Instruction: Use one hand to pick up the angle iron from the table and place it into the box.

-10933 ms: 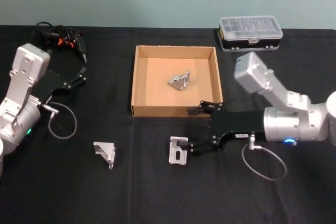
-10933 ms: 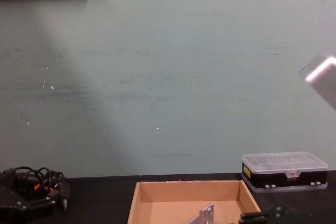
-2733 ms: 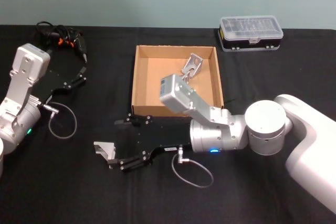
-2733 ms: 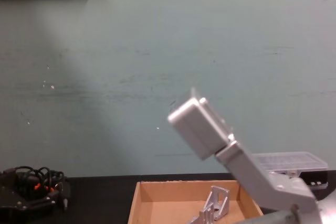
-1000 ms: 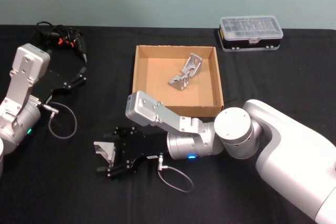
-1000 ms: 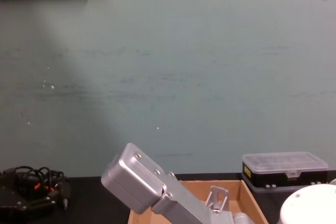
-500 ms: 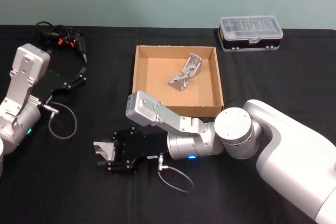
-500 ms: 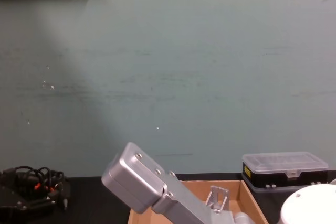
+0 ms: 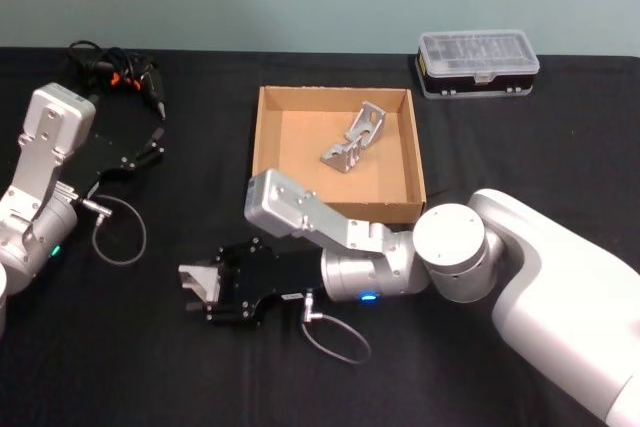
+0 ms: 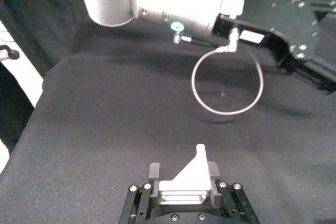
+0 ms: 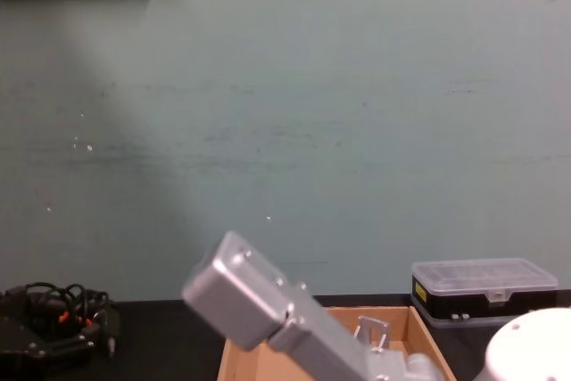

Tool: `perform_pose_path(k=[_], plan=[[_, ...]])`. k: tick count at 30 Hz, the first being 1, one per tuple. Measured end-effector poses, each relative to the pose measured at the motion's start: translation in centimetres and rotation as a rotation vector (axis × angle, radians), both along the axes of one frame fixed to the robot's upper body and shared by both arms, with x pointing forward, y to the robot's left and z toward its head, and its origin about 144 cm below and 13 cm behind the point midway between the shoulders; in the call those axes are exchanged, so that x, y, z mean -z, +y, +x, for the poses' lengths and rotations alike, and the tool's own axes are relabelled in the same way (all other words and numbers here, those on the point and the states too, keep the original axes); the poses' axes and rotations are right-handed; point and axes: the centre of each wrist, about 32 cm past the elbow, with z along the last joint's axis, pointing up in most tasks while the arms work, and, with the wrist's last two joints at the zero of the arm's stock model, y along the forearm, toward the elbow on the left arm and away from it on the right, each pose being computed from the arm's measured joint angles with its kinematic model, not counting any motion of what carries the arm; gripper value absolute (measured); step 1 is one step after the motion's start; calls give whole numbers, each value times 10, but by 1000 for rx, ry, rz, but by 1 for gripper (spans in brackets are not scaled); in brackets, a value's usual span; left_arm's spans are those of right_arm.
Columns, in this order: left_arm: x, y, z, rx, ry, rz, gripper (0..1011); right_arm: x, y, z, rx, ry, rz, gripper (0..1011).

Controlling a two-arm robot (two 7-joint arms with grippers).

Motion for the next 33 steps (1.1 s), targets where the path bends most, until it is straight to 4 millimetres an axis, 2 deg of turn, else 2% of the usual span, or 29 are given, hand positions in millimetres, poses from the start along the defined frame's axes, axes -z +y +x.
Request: perform_pose_path(k=[6,10,14,20,27,33], plan=[[0,0,0,0,0,0,1011,-12,-8,1,22,-28,55,536],[0,0,0,0,0,0,1011,-27,-16,3,49,-46,115,536],[0,0,0,0,0,0,1011,-47,-29,6,95,-73,184,536],[0,0,0,0,0,0,1011,-65,-50,17,175,-119,219,536],[0,0,0,0,0,0,1011,-68,-73,35,292,-163,155,536],[0,0,0,0,0,0,1011,-64,-82,45,353,-169,96,536]])
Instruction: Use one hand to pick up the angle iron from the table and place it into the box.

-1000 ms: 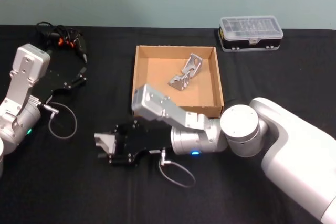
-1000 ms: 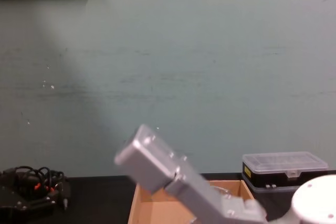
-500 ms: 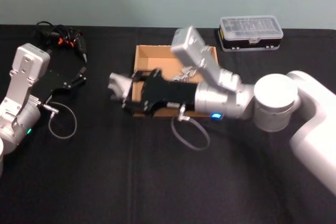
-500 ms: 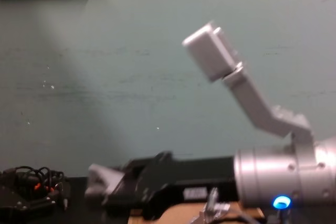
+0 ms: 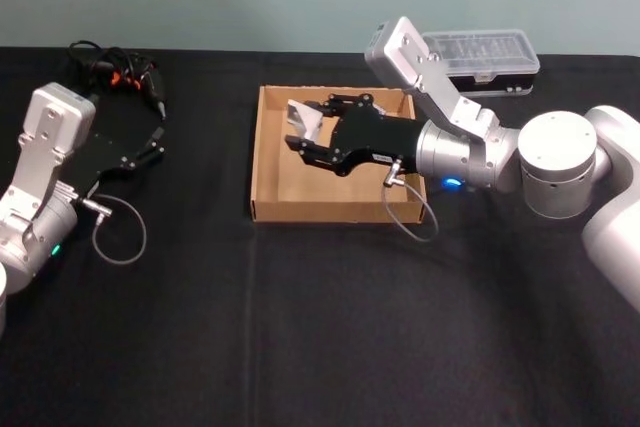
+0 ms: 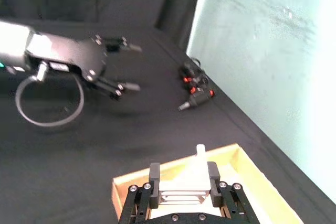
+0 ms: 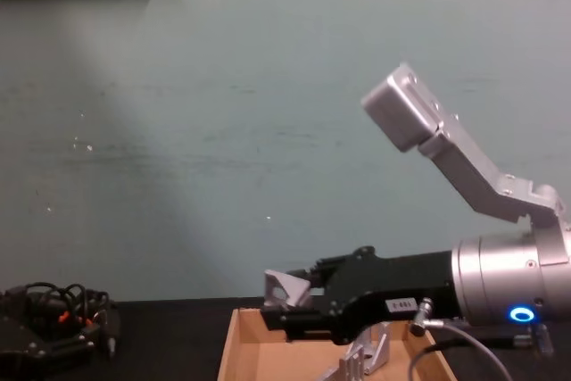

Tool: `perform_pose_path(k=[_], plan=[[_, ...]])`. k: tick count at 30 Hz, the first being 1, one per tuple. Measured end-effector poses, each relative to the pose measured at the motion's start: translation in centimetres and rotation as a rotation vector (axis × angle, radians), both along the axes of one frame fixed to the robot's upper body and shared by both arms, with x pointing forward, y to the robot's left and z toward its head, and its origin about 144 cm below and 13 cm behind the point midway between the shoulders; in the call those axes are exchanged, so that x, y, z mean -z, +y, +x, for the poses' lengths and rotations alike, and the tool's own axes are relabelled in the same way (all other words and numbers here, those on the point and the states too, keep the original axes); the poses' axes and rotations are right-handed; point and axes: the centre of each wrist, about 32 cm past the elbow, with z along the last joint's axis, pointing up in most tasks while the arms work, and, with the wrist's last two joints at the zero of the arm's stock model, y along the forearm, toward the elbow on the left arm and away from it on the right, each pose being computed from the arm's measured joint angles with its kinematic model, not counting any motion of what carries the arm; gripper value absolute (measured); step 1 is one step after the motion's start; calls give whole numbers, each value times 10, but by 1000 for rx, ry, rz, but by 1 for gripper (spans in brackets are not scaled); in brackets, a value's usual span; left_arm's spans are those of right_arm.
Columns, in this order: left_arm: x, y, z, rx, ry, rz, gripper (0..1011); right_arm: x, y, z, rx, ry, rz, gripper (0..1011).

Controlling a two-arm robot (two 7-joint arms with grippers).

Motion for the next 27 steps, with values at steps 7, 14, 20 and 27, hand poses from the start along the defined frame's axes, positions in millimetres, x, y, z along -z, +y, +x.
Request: perform_pose_path(k=[7,14,20,27], plan=[[0,0,0,0,0,0,1011,8,-1,6,37,31,-47,536],[0,0,0,0,0,0,1011,16,5,12,51,59,-83,536],[0,0,0,0,0,0,1011,19,11,19,48,65,-101,536],[0,0,0,0,0,0,1011,21,22,25,41,68,-116,536]])
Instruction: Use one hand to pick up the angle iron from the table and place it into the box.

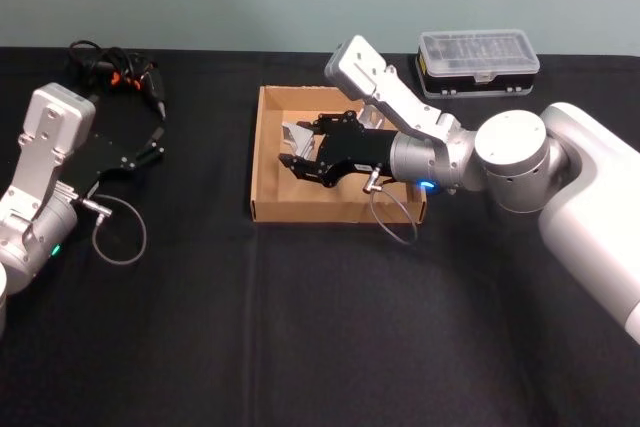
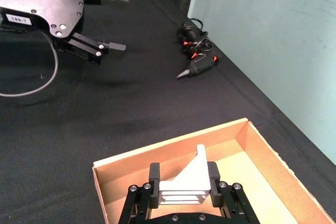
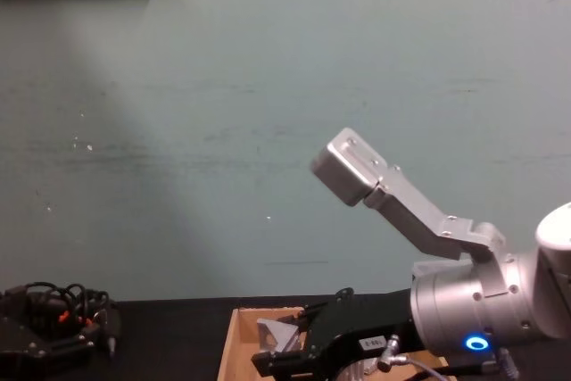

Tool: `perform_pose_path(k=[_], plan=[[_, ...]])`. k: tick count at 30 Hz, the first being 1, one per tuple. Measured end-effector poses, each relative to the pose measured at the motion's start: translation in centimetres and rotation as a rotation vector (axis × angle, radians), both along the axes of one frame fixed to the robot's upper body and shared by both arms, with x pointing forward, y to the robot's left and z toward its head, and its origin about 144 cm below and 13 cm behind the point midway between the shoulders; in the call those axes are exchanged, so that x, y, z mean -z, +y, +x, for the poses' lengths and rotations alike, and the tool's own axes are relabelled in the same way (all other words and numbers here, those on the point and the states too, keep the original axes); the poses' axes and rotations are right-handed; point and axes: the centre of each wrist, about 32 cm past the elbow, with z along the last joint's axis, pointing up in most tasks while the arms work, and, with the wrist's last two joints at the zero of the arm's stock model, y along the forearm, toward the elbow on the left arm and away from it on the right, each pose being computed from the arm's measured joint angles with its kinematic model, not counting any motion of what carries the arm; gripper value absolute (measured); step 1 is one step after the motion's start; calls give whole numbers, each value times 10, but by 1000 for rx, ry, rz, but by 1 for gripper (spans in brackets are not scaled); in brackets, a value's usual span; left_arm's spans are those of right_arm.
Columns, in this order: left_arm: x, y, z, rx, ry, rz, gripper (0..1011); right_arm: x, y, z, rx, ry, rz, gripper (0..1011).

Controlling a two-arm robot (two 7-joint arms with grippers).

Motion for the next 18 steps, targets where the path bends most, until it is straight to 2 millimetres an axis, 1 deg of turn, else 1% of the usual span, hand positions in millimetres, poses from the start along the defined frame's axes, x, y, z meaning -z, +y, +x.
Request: perform_pose_path(k=[8,18], plan=[[0,0,0,0,0,0,1011,2,10,3,10,2,-58,536],[0,0,0,0,0,0,1011,4,12,3,19,5,-73,536]])
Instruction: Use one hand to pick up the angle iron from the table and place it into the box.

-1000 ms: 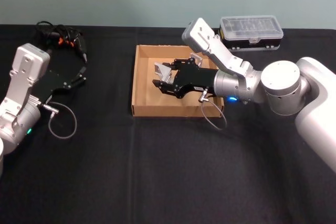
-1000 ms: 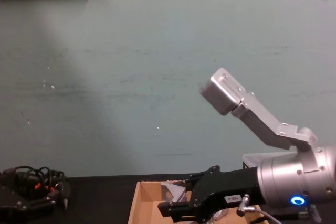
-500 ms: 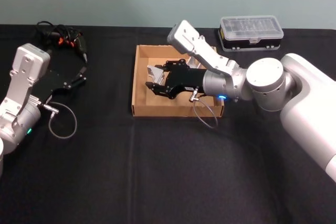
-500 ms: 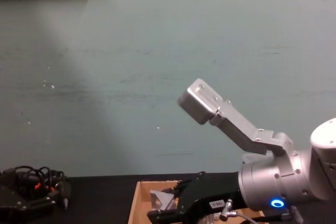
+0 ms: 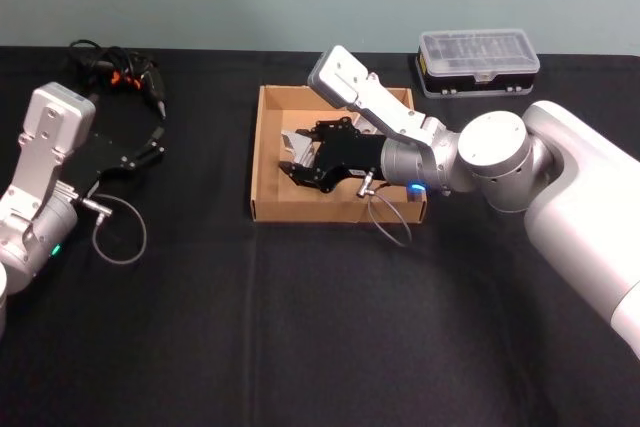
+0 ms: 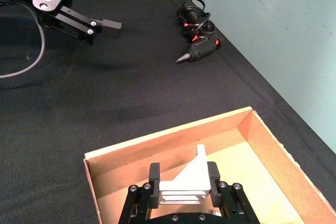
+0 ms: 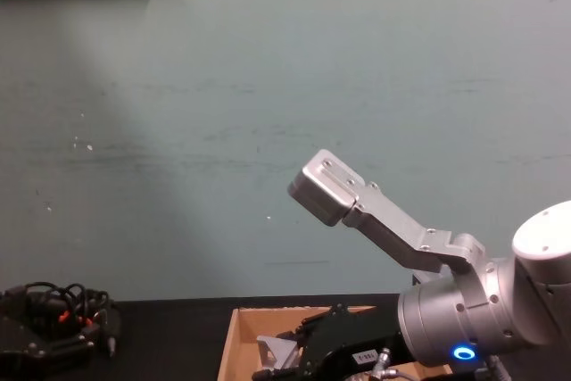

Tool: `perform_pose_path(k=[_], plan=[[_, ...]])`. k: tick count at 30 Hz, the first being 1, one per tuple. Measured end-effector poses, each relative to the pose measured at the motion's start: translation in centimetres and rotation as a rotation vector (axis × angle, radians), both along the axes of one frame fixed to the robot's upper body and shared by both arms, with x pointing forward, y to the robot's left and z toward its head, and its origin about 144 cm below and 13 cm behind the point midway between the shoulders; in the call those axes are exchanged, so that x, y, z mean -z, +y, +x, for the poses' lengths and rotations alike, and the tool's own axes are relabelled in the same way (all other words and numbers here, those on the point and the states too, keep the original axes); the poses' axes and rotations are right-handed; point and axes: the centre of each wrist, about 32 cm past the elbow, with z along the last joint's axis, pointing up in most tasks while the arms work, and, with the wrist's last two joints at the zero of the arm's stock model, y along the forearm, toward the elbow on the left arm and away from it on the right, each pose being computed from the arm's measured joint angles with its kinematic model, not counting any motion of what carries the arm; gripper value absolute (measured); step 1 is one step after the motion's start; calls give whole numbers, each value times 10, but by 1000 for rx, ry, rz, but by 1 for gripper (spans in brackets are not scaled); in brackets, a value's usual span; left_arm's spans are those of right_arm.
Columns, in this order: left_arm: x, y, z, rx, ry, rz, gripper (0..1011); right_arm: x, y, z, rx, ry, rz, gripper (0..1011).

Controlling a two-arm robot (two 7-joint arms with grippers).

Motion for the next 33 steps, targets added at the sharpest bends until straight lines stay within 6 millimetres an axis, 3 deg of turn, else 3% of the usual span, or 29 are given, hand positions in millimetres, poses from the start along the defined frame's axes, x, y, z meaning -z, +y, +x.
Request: perform_pose_path(k=[6,13,22,33], plan=[[0,0,0,0,0,0,1011,0,0,0,0,-1,2,554],[0,0,0,0,0,0,1011,0,-1,0,-1,-1,4,788],[0,0,0,0,0,0,1011,0,-1,0,-2,-1,6,1003],[0,0,0,0,0,0,1011,-6,-5,-4,-24,-15,60,1000]])
